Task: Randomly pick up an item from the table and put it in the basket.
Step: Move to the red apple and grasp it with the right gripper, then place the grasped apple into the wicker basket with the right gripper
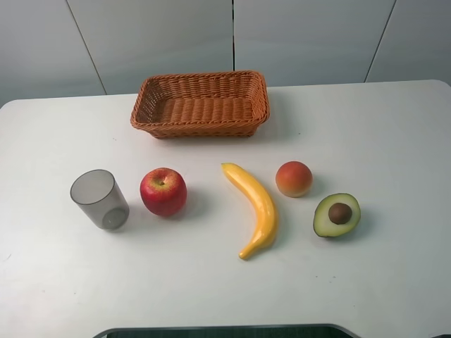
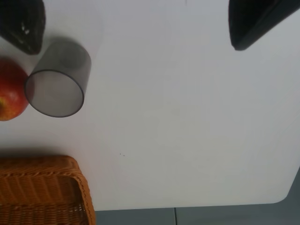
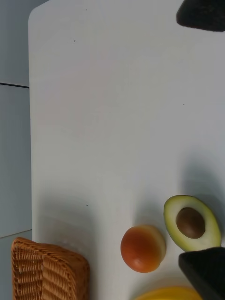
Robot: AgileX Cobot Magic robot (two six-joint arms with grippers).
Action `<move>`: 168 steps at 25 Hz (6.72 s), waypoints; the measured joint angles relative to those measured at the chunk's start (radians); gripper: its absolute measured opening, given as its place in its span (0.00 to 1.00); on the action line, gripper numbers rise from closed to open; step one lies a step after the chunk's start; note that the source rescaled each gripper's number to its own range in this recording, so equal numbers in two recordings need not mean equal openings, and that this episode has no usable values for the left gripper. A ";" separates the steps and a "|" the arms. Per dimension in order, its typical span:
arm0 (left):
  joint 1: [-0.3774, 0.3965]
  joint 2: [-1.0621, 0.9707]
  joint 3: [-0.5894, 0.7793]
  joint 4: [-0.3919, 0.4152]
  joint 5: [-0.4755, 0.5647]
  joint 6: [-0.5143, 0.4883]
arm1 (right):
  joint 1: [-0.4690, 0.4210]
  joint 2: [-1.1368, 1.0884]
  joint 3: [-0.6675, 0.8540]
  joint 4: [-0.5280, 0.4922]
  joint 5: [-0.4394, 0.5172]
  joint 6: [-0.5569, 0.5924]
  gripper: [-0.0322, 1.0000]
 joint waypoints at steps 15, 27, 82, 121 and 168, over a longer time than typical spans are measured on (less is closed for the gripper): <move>0.000 0.000 0.000 -0.001 0.000 0.000 | 0.000 0.000 0.000 0.000 0.000 0.000 1.00; 0.000 0.000 0.000 -0.002 0.000 0.000 | 0.000 0.000 0.000 0.000 0.000 0.000 1.00; 0.000 0.000 0.000 -0.004 -0.001 0.000 | 0.959 1.791 -0.796 0.048 -0.245 -0.315 1.00; 0.000 0.000 0.000 -0.002 -0.001 0.000 | 0.934 2.173 -0.940 0.122 -0.539 -0.433 1.00; 0.000 0.000 0.000 -0.002 -0.001 0.002 | 0.899 2.033 -0.945 0.111 -0.365 -0.447 0.09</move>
